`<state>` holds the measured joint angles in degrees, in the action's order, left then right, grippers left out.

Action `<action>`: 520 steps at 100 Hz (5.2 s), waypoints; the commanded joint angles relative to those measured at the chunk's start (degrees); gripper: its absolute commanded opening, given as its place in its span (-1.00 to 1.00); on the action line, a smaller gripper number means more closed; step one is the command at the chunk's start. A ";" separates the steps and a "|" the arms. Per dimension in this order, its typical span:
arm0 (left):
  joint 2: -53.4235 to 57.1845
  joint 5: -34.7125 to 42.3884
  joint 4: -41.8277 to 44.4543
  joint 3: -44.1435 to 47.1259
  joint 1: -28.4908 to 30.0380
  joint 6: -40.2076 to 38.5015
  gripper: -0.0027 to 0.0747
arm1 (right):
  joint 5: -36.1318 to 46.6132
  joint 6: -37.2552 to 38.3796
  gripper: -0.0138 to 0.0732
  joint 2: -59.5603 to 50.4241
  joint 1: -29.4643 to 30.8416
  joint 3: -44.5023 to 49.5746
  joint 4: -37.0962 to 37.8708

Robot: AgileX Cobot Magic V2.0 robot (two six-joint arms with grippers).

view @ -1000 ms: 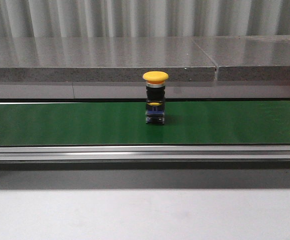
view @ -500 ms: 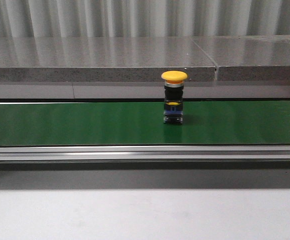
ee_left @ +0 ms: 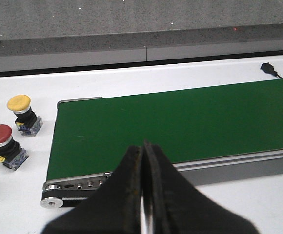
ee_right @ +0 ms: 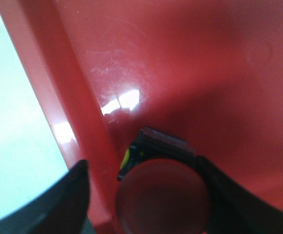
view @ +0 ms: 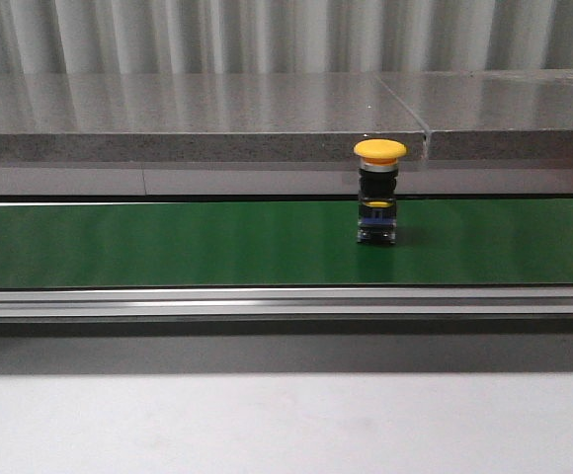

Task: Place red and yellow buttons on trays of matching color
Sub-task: 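Carry the red button into the red tray and open the right gripper, then lower the right gripper onto the yellow button at the belt end and grasp, then carry the yellow button into the yellow tray and open the right gripper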

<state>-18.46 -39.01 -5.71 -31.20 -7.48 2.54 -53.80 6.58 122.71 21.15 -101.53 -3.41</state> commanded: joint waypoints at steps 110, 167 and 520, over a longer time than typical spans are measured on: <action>-0.62 4.02 -0.82 -1.51 -0.42 0.05 -0.98 | 5.42 -8.69 0.60 -33.91 -3.79 25.48 -0.06; -0.62 4.02 -0.82 -1.51 -0.42 0.05 -0.98 | -2.56 -8.76 0.59 -47.87 -17.88 33.60 -1.13; -0.62 4.13 -0.82 -1.51 -0.42 0.05 -0.98 | 15.10 -1.48 -0.27 -24.37 10.32 35.02 -5.80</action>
<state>-18.46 -39.01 -5.81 -31.20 -7.48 2.54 -40.68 5.72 99.77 31.37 -65.29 -8.46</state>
